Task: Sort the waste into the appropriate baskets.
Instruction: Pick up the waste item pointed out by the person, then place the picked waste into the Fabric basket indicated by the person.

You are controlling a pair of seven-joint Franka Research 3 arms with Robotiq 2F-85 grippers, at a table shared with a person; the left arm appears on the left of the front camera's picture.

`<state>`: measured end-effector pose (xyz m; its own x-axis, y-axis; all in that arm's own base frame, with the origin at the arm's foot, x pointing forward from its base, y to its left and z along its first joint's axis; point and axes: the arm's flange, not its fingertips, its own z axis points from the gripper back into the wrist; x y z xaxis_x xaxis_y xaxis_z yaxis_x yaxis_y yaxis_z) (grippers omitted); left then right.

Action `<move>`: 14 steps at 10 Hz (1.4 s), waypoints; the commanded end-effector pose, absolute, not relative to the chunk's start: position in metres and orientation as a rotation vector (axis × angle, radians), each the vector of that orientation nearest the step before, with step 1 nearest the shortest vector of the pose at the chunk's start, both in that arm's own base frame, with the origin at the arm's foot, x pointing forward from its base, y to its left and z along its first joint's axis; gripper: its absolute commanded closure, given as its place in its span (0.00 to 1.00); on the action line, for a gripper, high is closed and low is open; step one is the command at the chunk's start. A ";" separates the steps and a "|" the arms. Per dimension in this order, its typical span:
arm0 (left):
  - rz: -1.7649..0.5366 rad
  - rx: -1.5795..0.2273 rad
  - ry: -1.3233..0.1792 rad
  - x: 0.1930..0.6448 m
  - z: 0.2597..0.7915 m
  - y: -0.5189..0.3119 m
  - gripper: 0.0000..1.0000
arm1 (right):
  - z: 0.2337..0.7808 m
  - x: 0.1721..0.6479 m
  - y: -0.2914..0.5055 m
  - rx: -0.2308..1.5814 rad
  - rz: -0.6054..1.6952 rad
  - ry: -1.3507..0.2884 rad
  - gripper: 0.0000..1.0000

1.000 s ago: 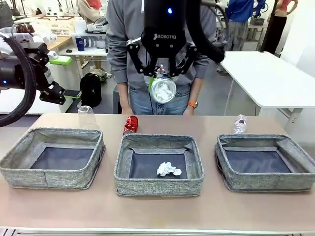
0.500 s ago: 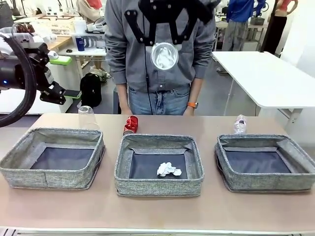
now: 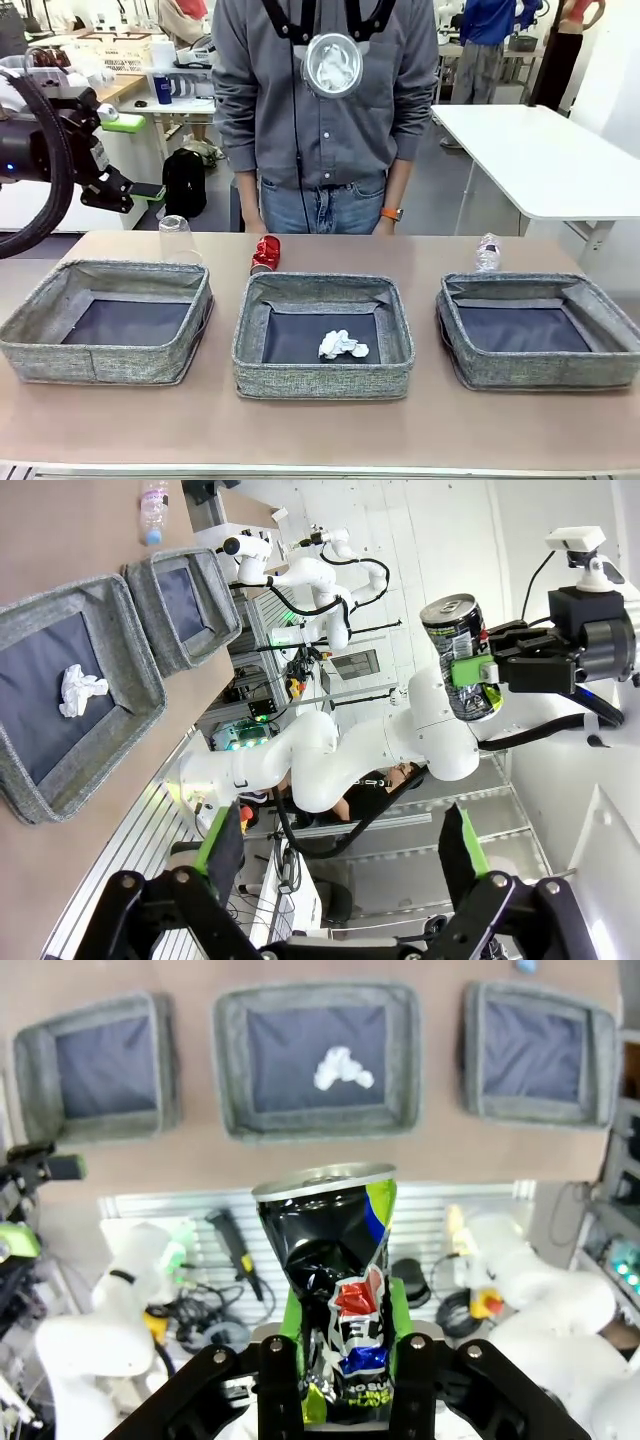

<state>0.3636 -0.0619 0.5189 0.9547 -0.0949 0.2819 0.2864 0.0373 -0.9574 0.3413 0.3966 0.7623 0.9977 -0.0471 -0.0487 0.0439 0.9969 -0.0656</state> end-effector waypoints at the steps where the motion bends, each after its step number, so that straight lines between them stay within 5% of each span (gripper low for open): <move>1: -0.277 -1.522 -0.158 0.362 0.522 -0.064 0.00 | 0.762 0.336 0.395 -0.063 -0.046 0.054 0.64; 14: -0.277 -1.522 -0.158 0.362 0.522 -0.064 0.00 | 0.762 0.336 0.395 -0.063 -0.046 0.054 0.64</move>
